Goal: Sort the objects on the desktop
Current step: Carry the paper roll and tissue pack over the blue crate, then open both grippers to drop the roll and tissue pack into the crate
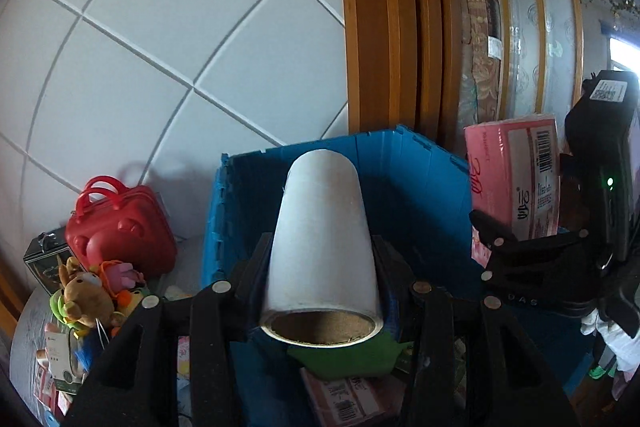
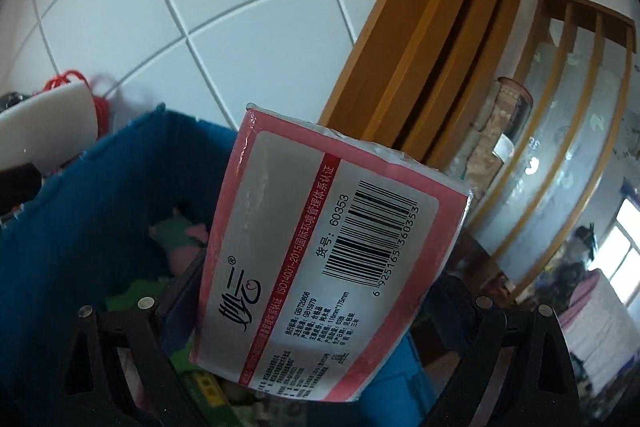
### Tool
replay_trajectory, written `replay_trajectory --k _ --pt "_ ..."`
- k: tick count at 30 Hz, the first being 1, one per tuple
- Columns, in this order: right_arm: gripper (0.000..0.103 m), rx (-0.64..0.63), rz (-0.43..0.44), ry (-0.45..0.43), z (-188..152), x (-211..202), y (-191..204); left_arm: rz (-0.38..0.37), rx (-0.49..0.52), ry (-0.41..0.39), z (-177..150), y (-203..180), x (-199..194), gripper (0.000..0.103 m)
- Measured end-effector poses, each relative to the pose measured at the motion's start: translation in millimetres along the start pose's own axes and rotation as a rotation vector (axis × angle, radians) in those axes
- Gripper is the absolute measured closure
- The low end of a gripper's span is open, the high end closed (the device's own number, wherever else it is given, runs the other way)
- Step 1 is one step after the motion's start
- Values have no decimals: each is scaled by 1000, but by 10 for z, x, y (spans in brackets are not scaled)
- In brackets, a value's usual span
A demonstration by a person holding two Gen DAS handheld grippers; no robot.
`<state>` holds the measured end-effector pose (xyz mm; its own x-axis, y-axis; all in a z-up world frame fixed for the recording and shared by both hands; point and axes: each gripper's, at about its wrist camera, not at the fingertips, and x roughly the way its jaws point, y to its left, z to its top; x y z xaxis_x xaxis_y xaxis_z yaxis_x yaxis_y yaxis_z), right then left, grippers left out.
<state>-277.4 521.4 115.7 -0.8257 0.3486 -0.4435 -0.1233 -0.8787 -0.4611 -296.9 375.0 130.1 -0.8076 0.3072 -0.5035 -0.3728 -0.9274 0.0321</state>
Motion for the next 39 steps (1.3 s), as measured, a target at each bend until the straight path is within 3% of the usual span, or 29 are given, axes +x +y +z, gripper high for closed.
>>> replay_trajectory --k 7,15,18,21,25,39 --pt "7 -76 134 214 -154 815 123 22 16 238 -88 -236 813 57" --pt "7 -199 182 369 -531 1214 456 80 13 366 -222 -294 1029 57" --pt "7 -215 221 428 -671 1315 469 90 -8 398 -258 -256 1073 57" --pt "7 -235 235 459 -758 1324 548 98 -12 437 -316 -194 1145 47" --pt "6 -251 250 498 -748 1421 495 93 -24 459 -342 -148 1178 47" --pt "1 -290 252 514 -758 1407 513 94 -42 484 -374 -106 1219 47"
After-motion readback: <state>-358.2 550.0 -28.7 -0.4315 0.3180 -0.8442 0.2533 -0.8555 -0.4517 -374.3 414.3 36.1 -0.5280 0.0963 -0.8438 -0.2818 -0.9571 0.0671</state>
